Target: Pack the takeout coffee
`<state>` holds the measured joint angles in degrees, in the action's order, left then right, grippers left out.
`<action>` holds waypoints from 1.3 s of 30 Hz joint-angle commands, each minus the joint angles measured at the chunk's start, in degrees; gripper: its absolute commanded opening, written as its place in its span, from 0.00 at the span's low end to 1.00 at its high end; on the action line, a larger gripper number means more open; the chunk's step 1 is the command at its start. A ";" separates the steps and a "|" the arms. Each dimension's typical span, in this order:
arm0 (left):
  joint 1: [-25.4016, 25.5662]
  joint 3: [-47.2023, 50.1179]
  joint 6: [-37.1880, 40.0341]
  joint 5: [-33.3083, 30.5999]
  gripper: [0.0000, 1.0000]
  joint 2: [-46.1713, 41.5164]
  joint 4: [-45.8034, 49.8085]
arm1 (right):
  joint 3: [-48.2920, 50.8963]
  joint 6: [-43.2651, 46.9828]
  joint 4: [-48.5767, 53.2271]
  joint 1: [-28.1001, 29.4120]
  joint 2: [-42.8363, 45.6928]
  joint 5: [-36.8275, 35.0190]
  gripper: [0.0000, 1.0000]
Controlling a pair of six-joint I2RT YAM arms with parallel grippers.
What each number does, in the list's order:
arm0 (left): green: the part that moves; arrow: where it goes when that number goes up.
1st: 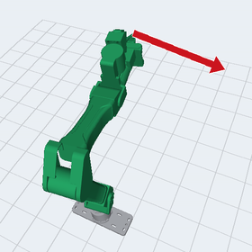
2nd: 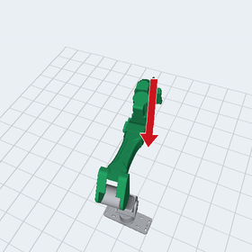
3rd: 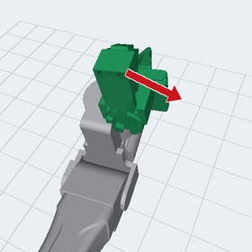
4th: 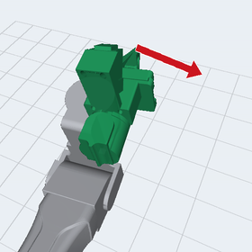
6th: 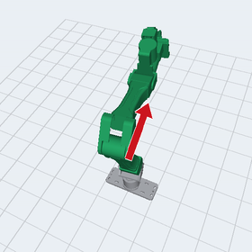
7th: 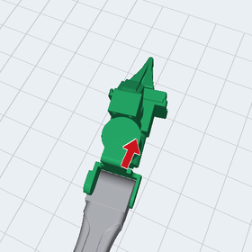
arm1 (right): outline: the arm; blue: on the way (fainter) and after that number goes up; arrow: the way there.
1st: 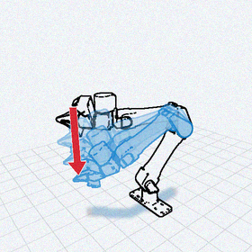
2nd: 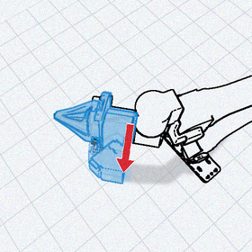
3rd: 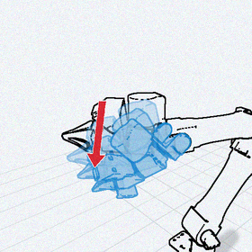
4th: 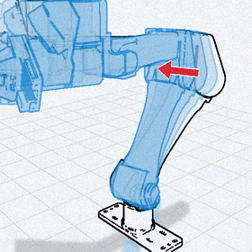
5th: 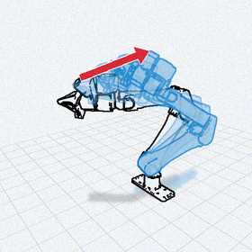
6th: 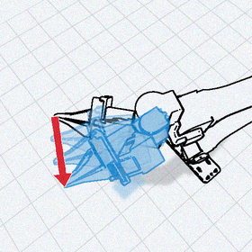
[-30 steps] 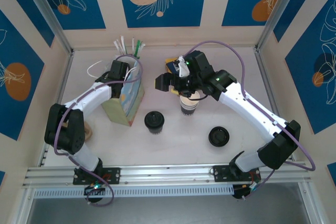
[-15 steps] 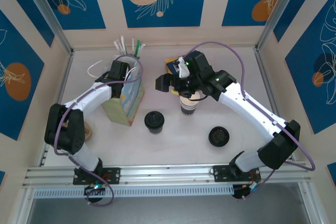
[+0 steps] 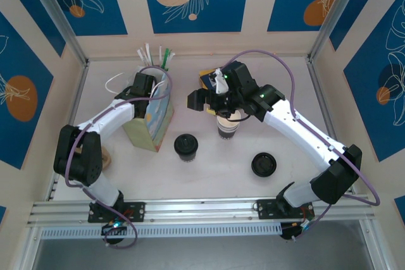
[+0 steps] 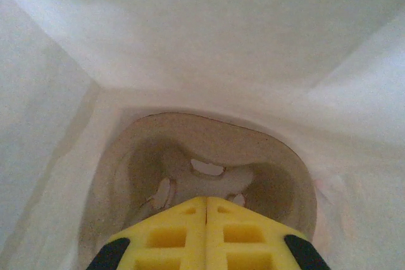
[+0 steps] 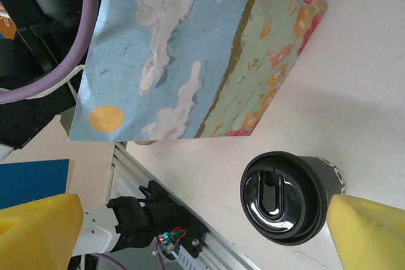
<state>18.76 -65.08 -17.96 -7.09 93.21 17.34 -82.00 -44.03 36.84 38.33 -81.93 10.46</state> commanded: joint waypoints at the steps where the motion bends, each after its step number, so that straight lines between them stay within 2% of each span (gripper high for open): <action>1: -0.07 -0.49 0.38 0.82 0.00 1.10 -0.06 | 0.24 -0.09 0.60 -0.28 0.69 0.70 0.99; 39: -0.13 -1.29 -0.15 1.62 0.00 -2.42 0.24 | 0.60 -0.44 0.38 0.07 0.78 0.57 0.99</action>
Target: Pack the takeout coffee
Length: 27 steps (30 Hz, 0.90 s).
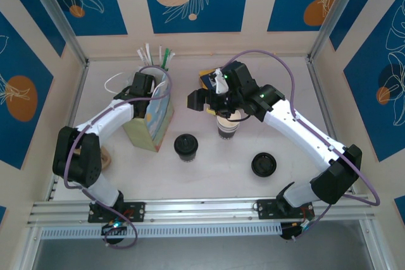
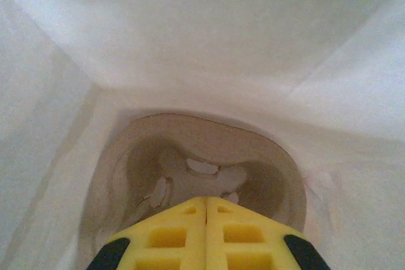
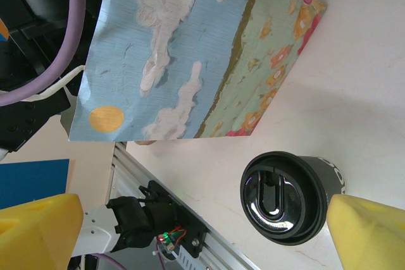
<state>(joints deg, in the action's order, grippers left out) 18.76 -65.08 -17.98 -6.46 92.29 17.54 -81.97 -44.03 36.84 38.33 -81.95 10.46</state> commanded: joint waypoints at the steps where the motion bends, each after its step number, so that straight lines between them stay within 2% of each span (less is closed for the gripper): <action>1: -0.13 -1.12 -0.13 1.01 0.00 -1.67 -0.26 | 0.59 -0.43 0.34 0.08 0.74 0.45 0.99; 27: -0.13 -1.61 0.14 0.71 0.00 -0.21 -2.84 | -0.36 -0.17 0.78 0.08 -0.05 0.44 0.99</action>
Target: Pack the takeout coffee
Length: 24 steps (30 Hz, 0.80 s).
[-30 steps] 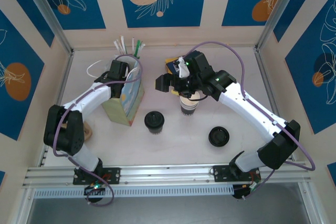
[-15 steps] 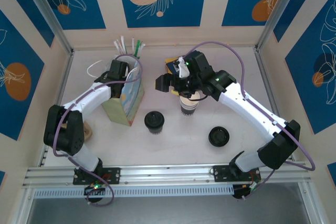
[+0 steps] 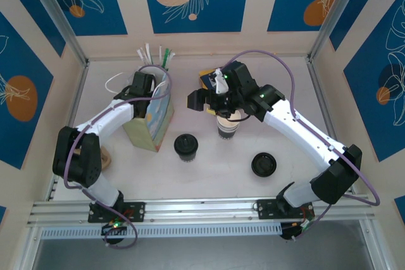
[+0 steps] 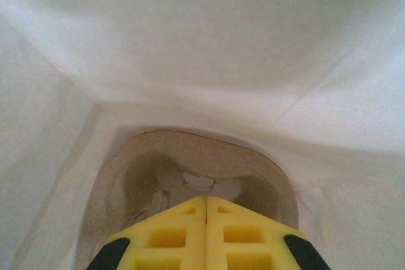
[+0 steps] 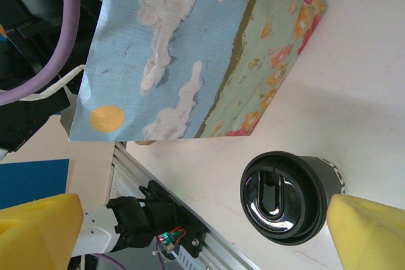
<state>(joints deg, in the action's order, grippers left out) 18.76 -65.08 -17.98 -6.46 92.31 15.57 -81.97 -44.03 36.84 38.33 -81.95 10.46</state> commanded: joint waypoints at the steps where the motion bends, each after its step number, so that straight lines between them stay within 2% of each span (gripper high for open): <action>1: -0.13 -1.63 0.16 0.71 0.00 -0.15 -0.92 | -0.38 -0.18 0.78 0.07 -0.10 0.44 0.99; 16: -0.11 -3.05 -0.22 0.63 0.00 -1.97 1.80 | -0.46 -0.13 0.65 0.01 -0.23 0.36 0.99; 21: -0.13 -3.52 -0.48 0.29 0.10 -4.25 4.33 | -0.06 -0.52 0.00 0.04 -0.42 0.61 0.99; 24: -0.13 -4.15 -0.70 -0.18 0.13 -5.75 5.99 | -0.13 -0.53 -0.19 0.08 -0.67 0.79 0.99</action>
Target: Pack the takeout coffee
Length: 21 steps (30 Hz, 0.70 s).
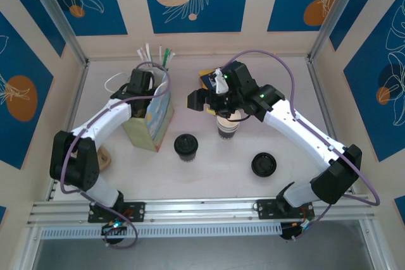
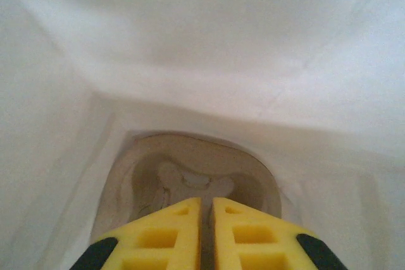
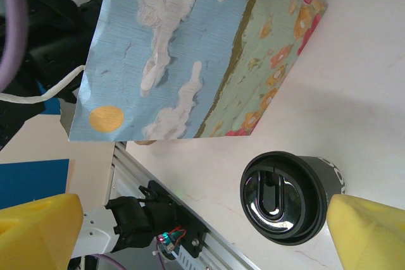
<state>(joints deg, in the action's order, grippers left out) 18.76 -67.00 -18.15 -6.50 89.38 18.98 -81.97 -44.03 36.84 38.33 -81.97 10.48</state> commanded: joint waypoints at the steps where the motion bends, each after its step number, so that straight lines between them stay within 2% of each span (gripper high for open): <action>1: -0.13 -2.57 -0.59 -0.35 0.13 -3.27 3.28 | -0.19 -0.61 -0.27 0.17 -0.68 0.86 0.99; 5: -0.12 -4.39 -0.65 -0.74 0.20 -4.64 6.16 | -0.12 -0.62 -0.28 0.34 -0.73 0.77 0.99; 21: -0.13 -12.28 -0.47 -1.19 0.26 -8.51 17.75 | 0.58 -0.62 -0.45 0.79 0.11 0.48 0.99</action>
<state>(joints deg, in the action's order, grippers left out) 18.76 -76.79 -18.39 -7.60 82.85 33.12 -81.97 -44.05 36.82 38.65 -81.97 10.48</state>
